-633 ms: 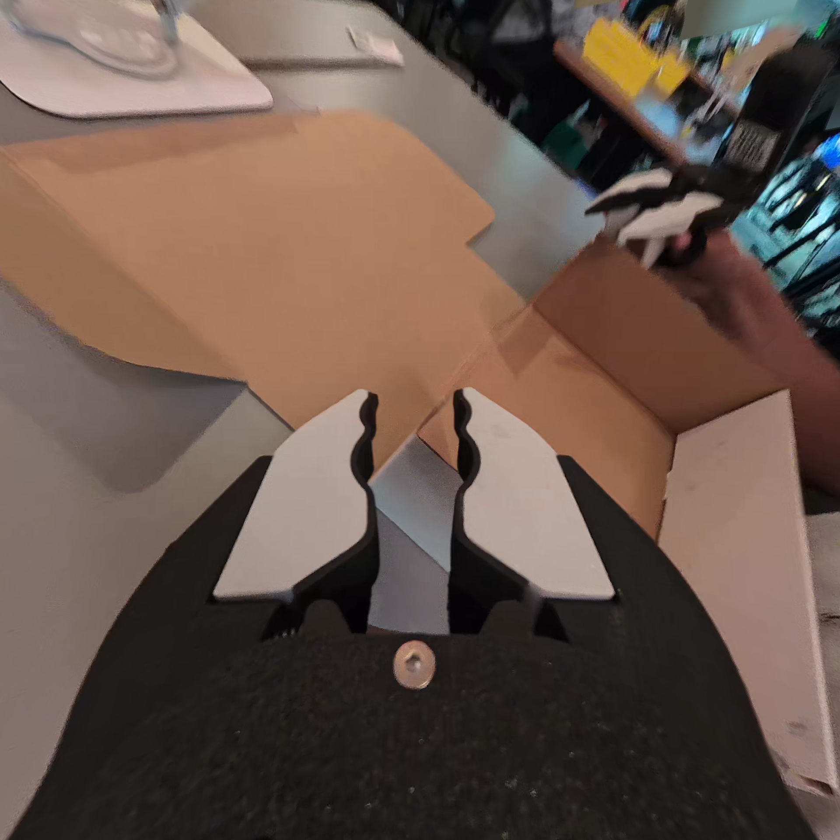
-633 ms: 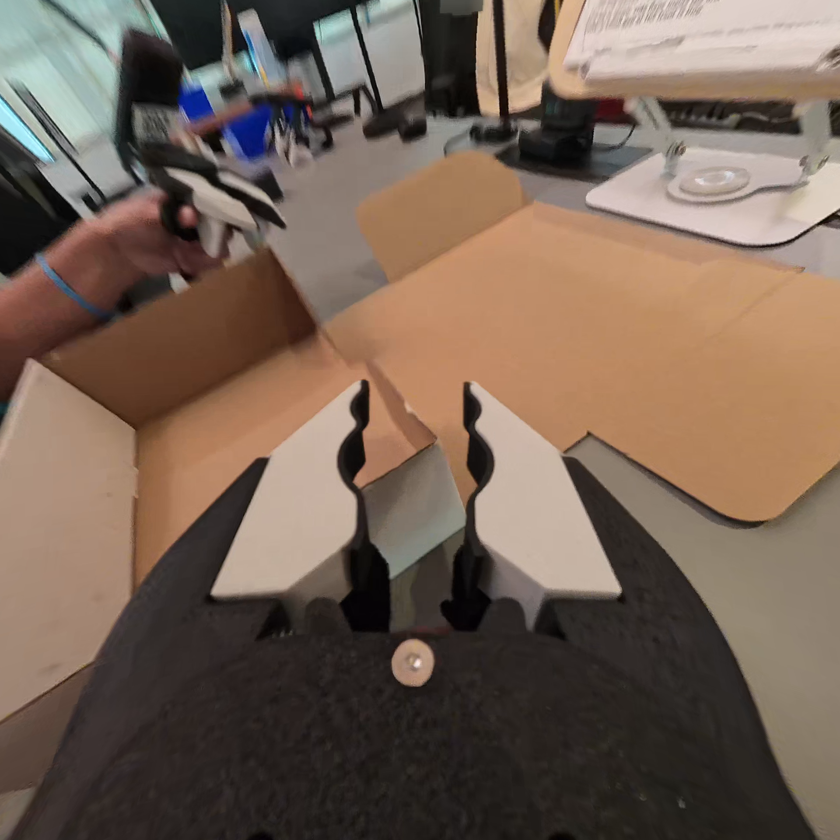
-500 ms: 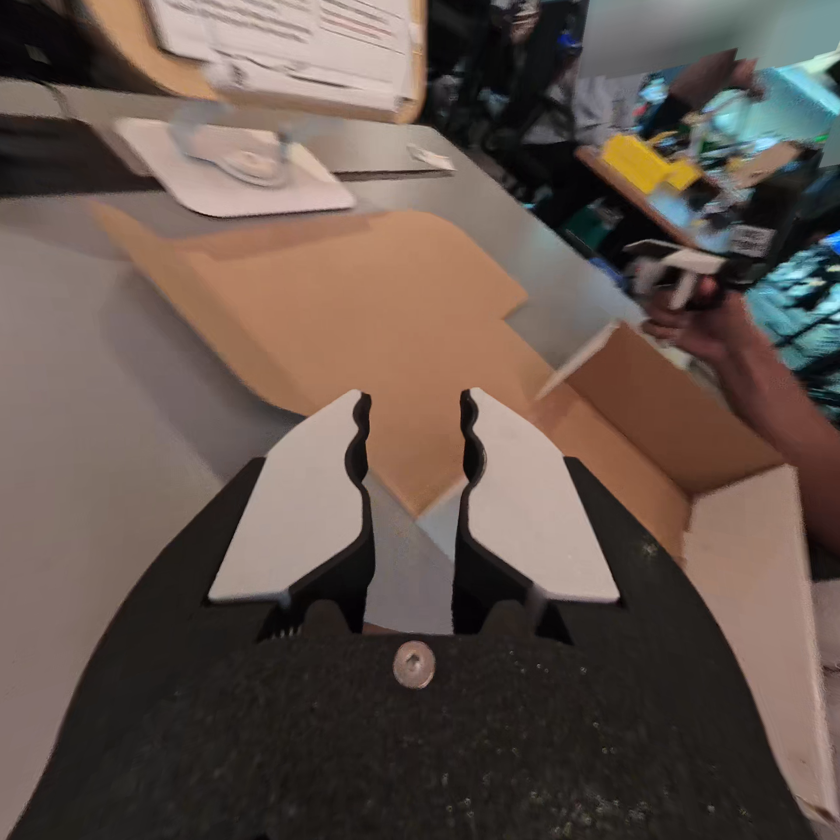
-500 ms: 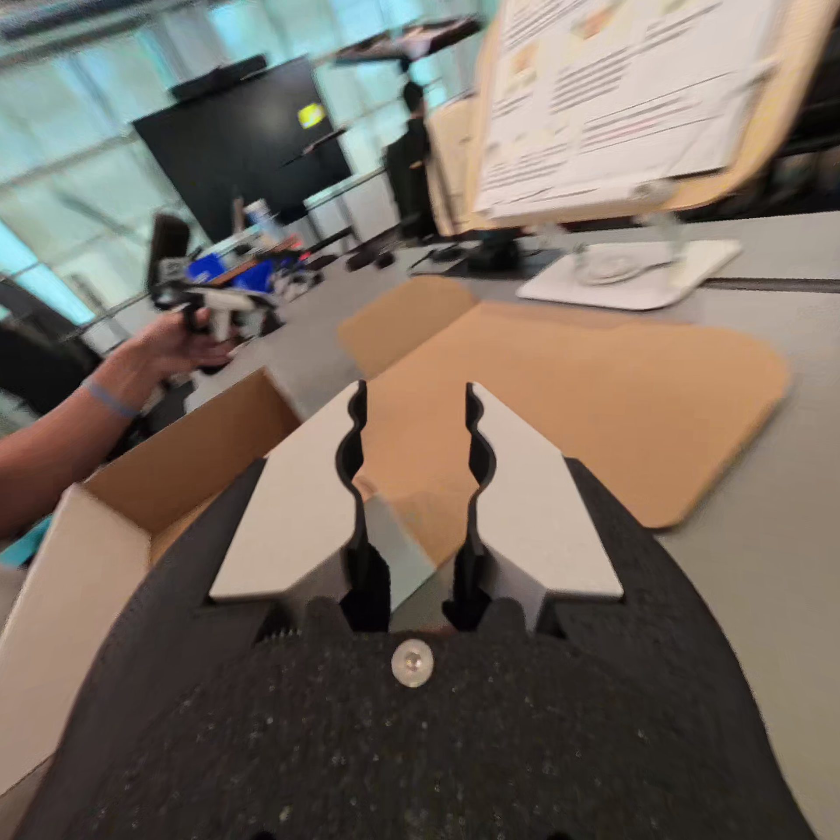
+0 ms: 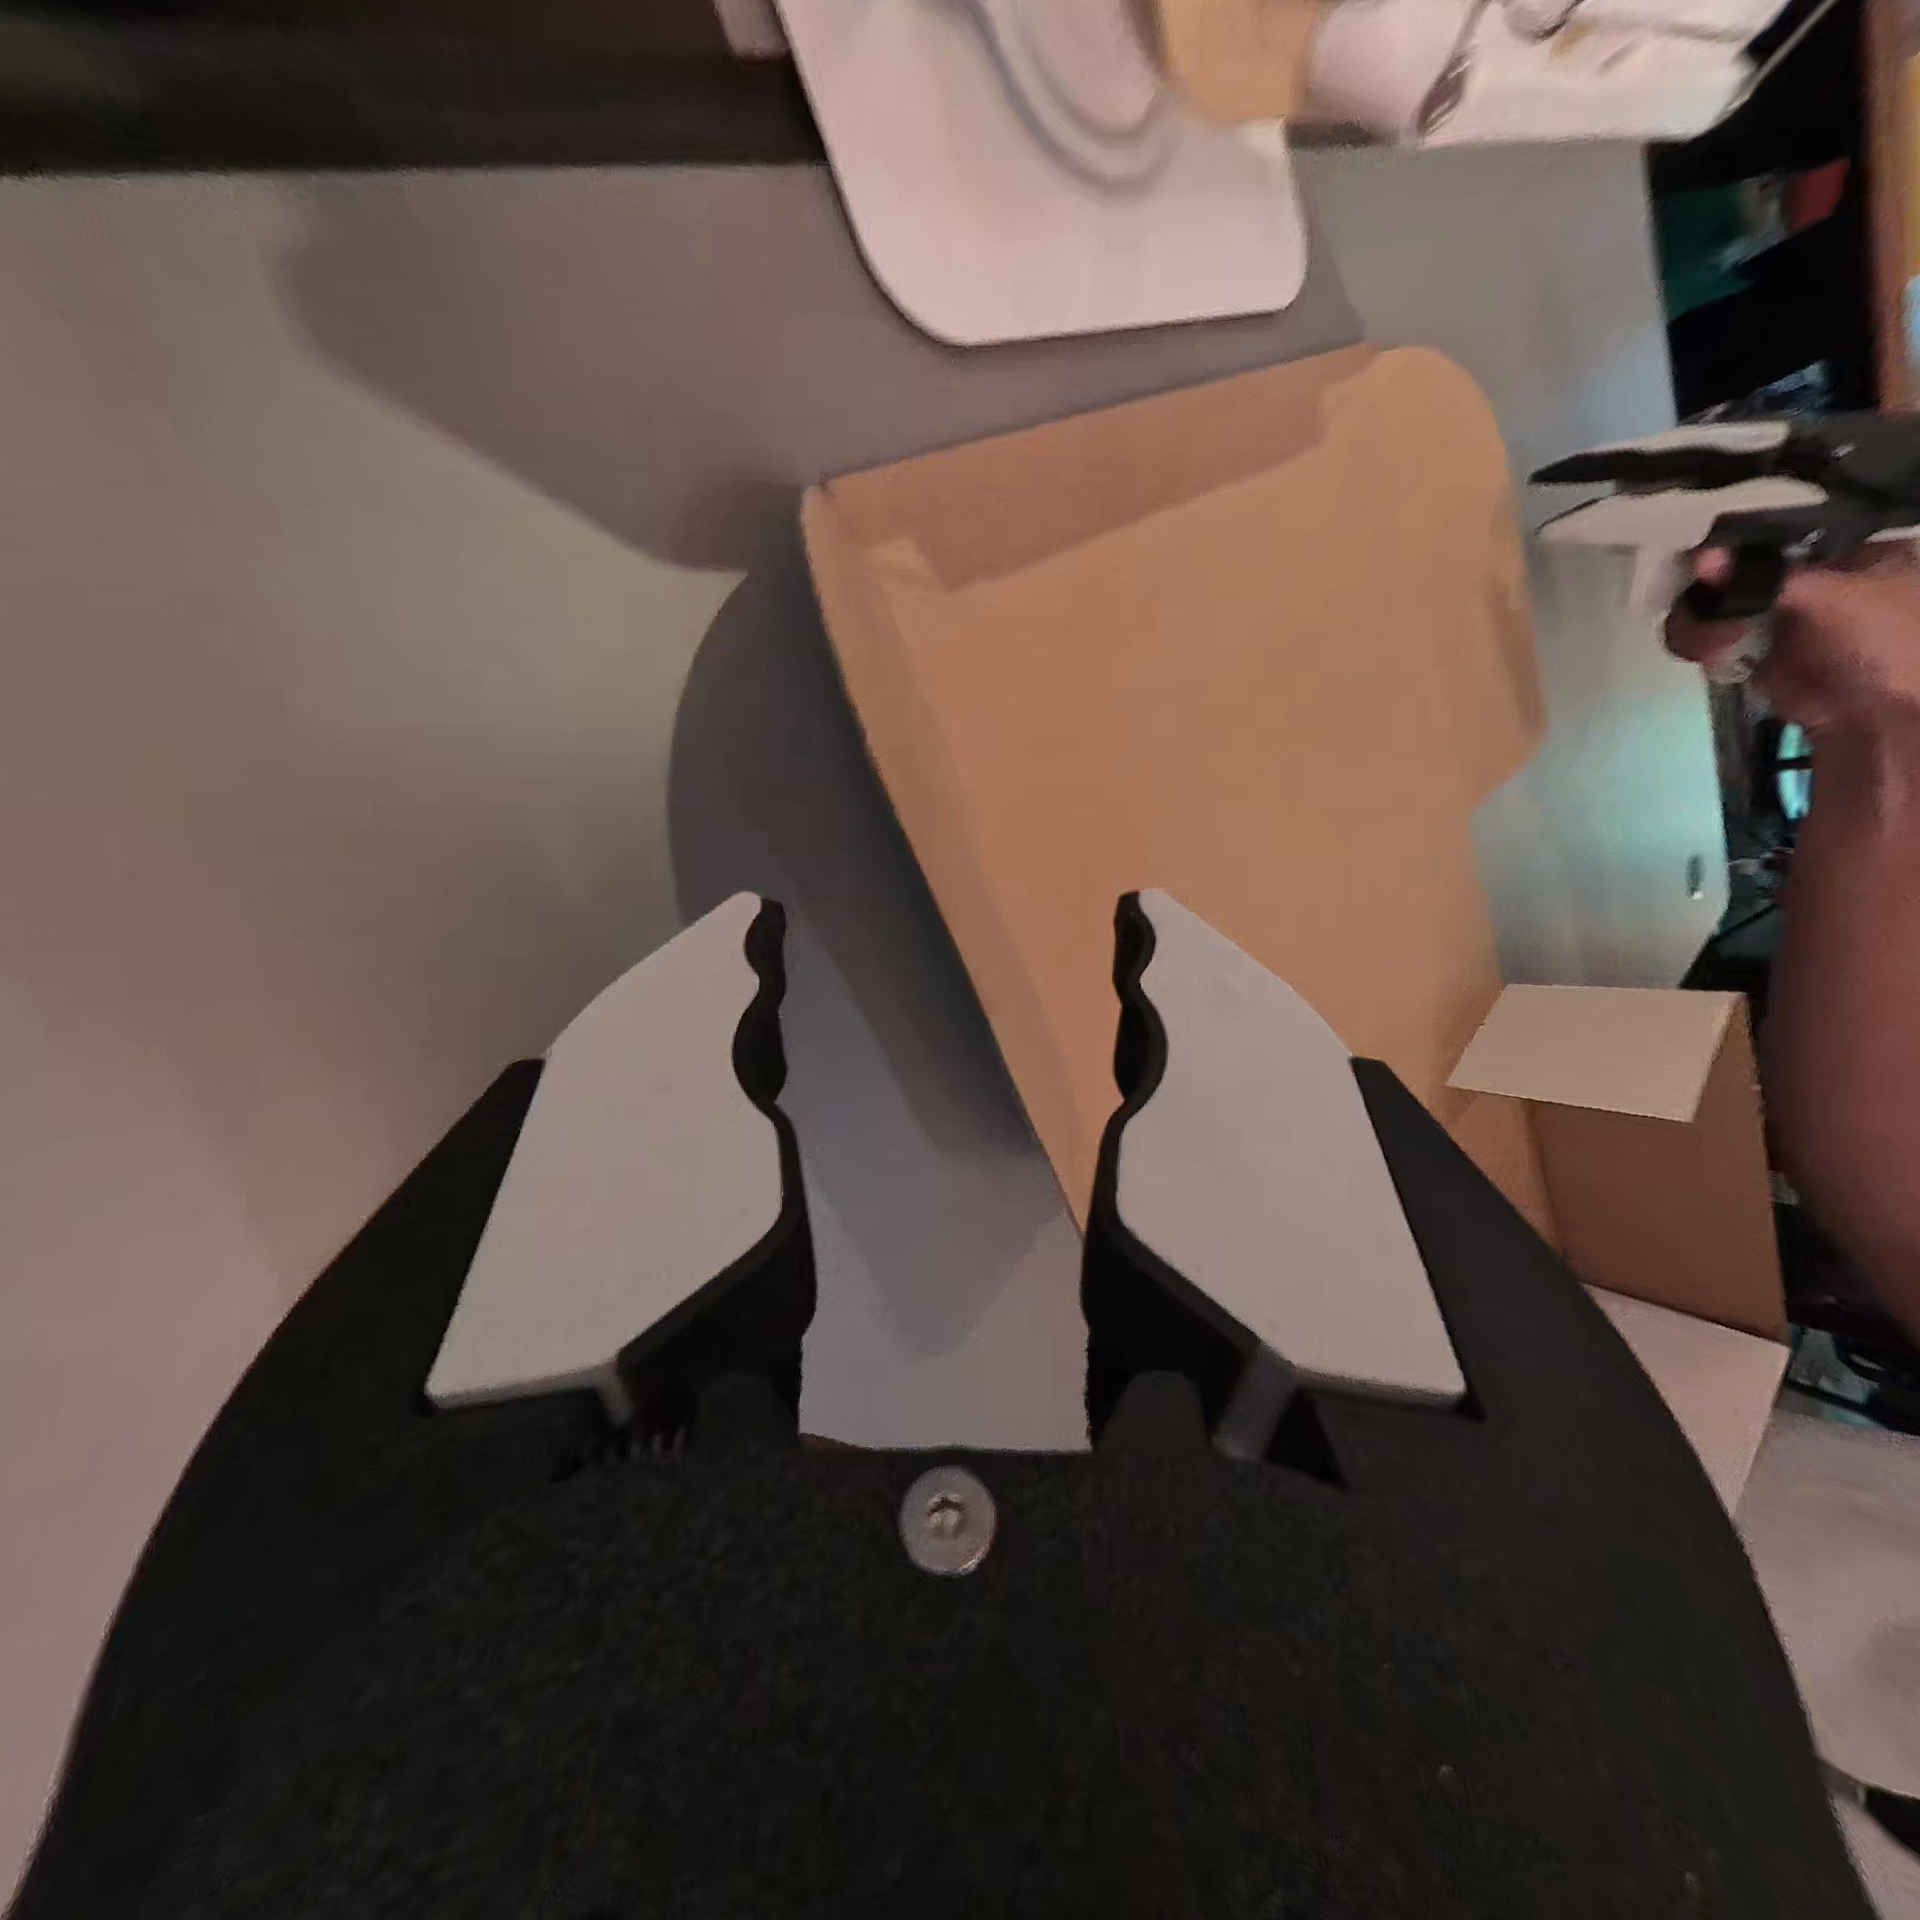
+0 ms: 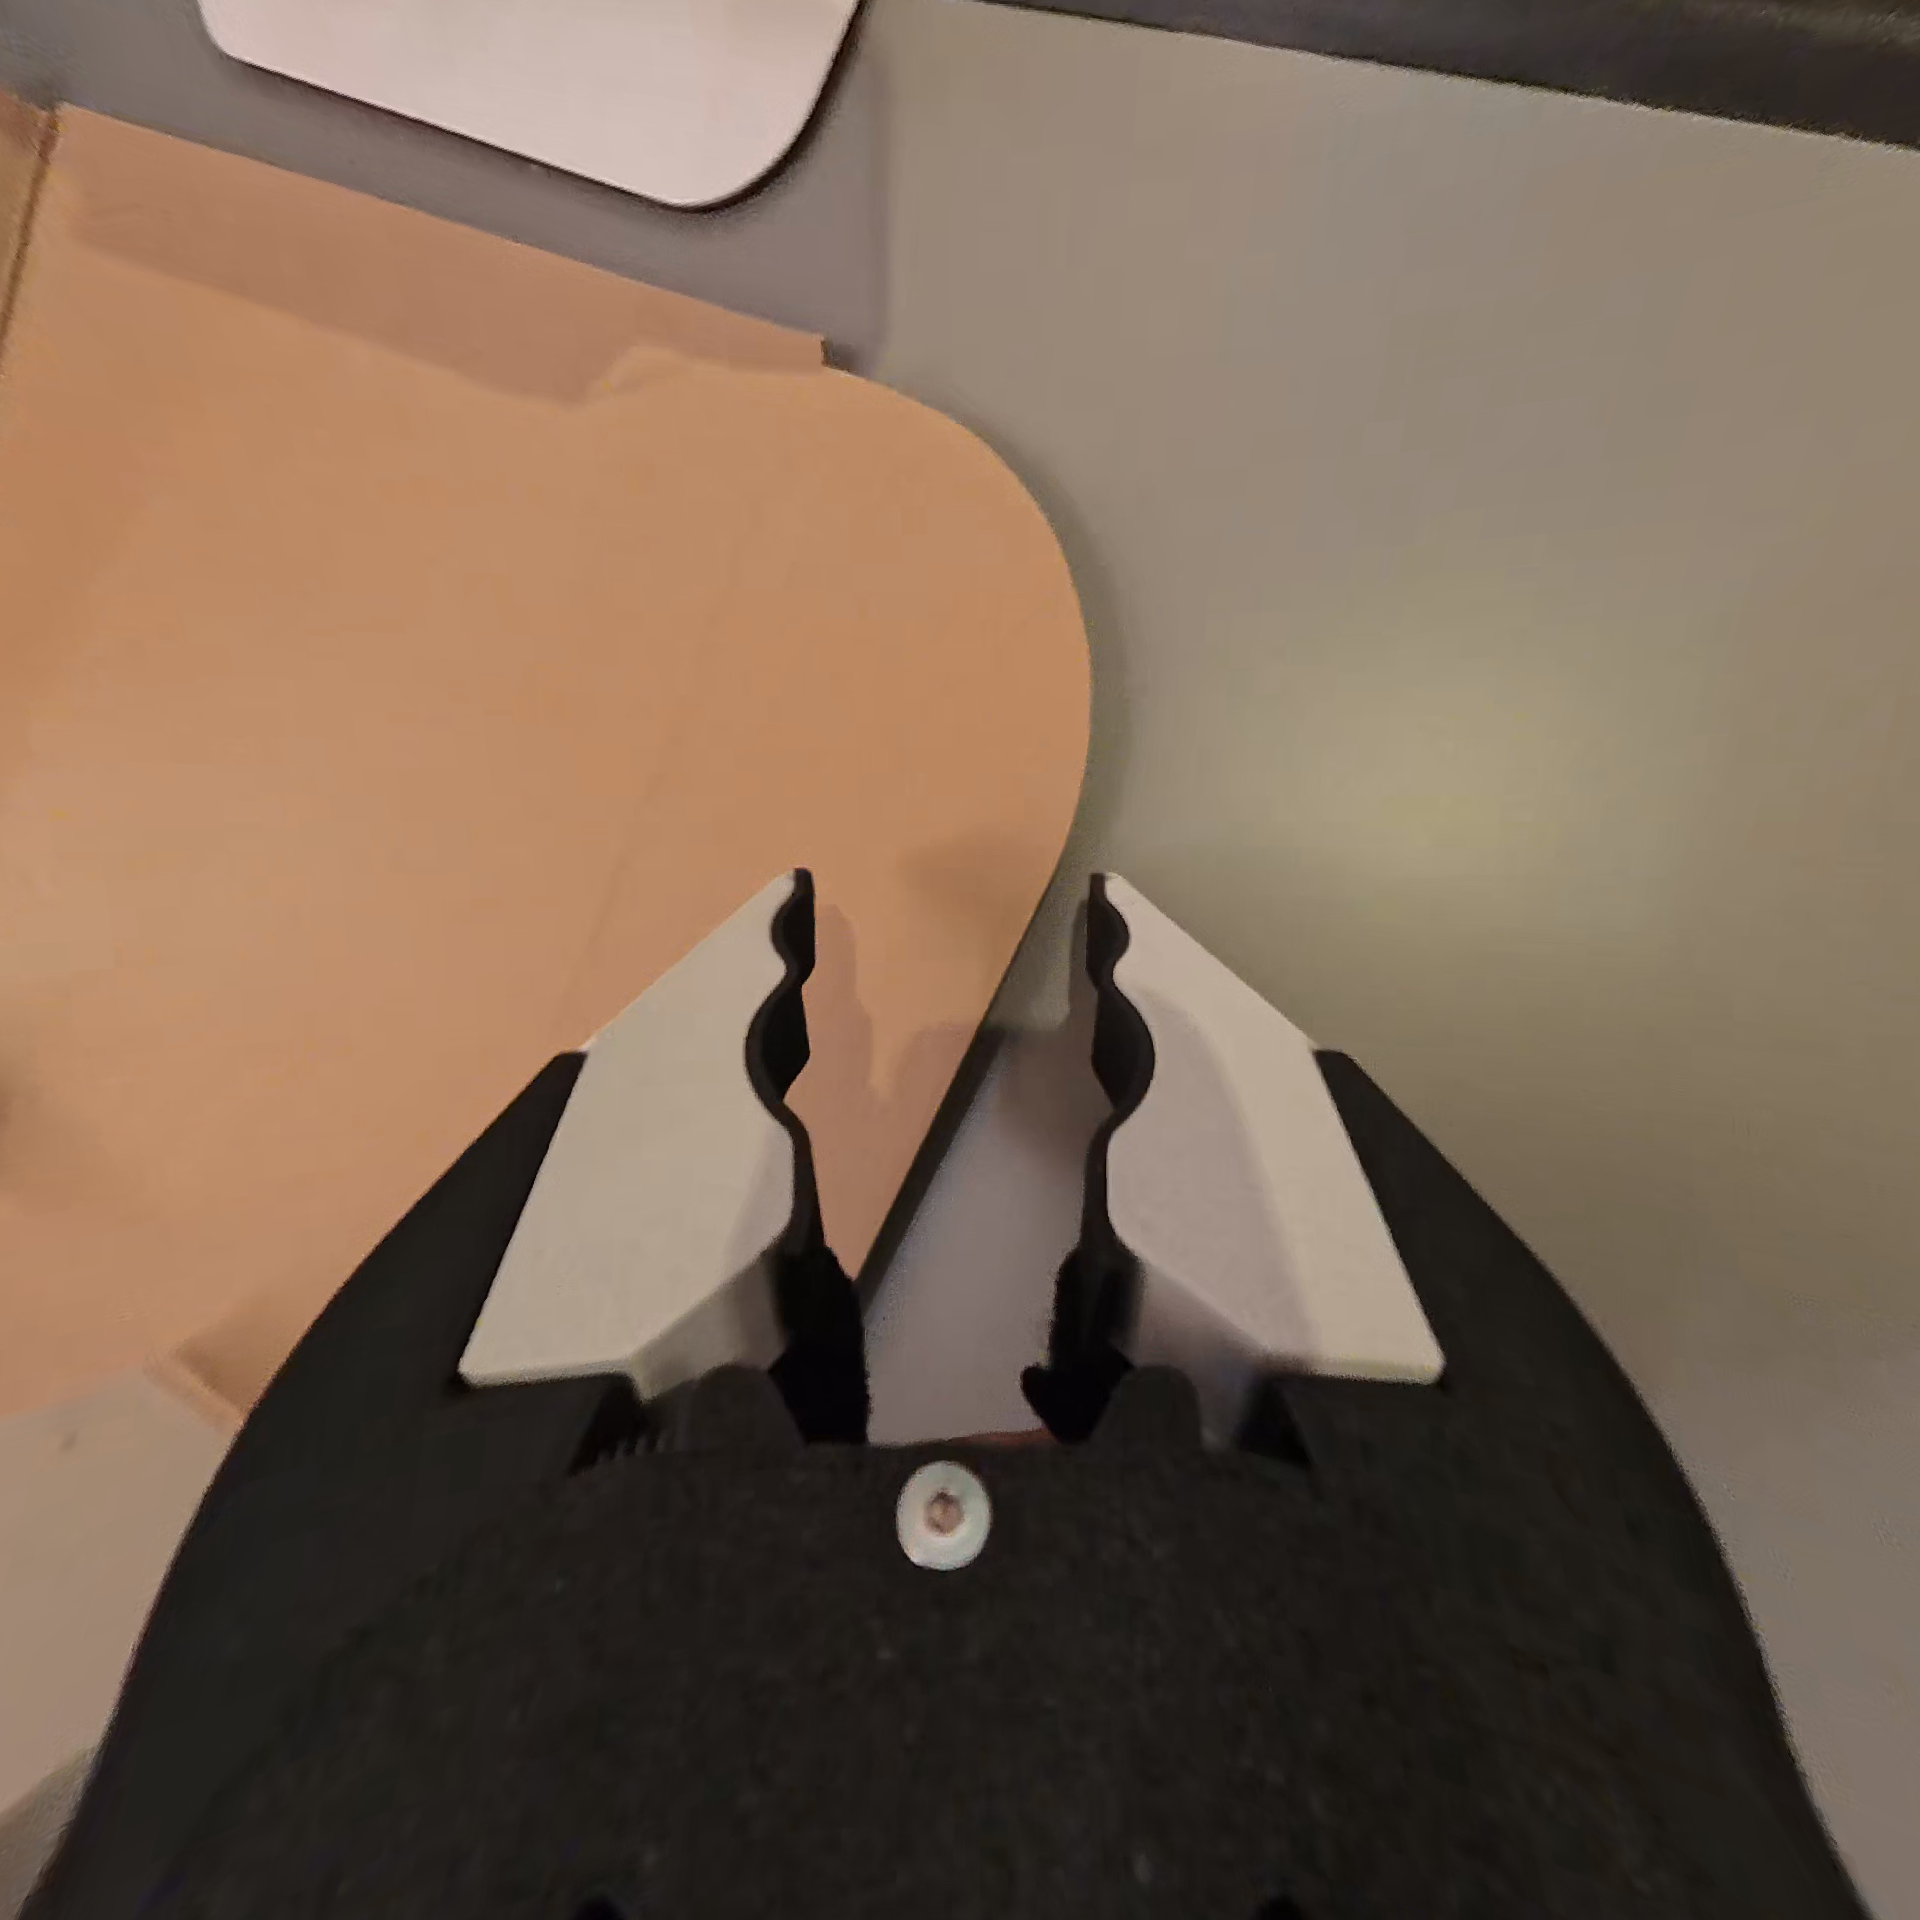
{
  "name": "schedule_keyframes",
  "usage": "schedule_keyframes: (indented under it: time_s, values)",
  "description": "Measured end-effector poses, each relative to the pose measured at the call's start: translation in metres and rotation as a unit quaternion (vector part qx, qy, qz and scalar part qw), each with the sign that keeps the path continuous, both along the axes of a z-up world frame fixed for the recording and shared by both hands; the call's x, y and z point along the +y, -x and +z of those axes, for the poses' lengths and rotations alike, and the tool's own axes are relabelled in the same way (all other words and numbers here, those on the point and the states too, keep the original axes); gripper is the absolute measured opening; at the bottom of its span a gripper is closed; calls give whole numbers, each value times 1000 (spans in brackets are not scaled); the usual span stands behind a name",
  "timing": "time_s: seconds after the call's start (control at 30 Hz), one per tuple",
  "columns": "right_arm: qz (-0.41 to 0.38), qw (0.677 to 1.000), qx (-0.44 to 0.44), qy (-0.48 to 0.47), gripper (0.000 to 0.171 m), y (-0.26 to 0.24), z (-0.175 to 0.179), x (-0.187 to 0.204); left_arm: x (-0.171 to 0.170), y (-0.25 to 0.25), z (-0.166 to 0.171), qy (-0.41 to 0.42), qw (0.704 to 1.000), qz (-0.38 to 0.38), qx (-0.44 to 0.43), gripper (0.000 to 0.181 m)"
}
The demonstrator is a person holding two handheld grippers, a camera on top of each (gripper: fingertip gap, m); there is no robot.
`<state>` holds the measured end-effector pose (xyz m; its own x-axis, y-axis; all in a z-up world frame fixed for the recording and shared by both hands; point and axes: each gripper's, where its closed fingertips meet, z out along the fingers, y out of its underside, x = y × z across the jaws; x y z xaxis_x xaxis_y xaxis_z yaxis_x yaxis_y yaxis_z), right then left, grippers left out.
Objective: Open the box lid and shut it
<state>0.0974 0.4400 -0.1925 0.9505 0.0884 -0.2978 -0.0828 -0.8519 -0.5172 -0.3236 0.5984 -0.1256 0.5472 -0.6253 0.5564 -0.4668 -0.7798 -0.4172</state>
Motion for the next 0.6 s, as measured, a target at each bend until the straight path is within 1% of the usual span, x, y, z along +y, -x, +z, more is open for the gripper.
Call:
schedule_keyframes:
  time_s: [0.07,0.17,0.27,0.3,0.33,0.37,0.4,0.47,0.5,0.57,0.6]
  values:
    - [6,1000,10,1,52,-3,-2,8,0,1,-14,11,1000,0,14,61]
    - [3,999,32,21,52,-6,-11,13,-5,-2,-28,38,999,-1,4,59]
    - [17,997,76,26,46,8,-12,15,-15,-9,-36,59,998,-17,-14,47]
    - [14,995,89,31,42,10,-11,15,-20,-13,-37,65,997,-26,-23,38]
    - [12,994,102,39,30,13,-10,15,-24,-16,-37,69,997,-33,-33,21]
    - [10,993,113,45,20,16,-7,14,-28,-19,-37,70,996,-34,-36,16]
    - [7,992,111,51,15,16,-6,13,-28,-21,-37,60,997,-27,-31,15]
    - [11,994,101,41,10,20,4,12,-28,-21,-35,18,1000,-23,-11,10]
    - [10,994,106,28,7,24,15,13,-28,-21,-32,-3,1000,-17,-6,8]
    - [25,986,166,-11,2,49,51,16,-29,-25,-21,-34,999,-2,-13,5]
    - [29,982,185,-13,3,62,64,14,-32,-28,-15,-43,999,-1,-22,4]
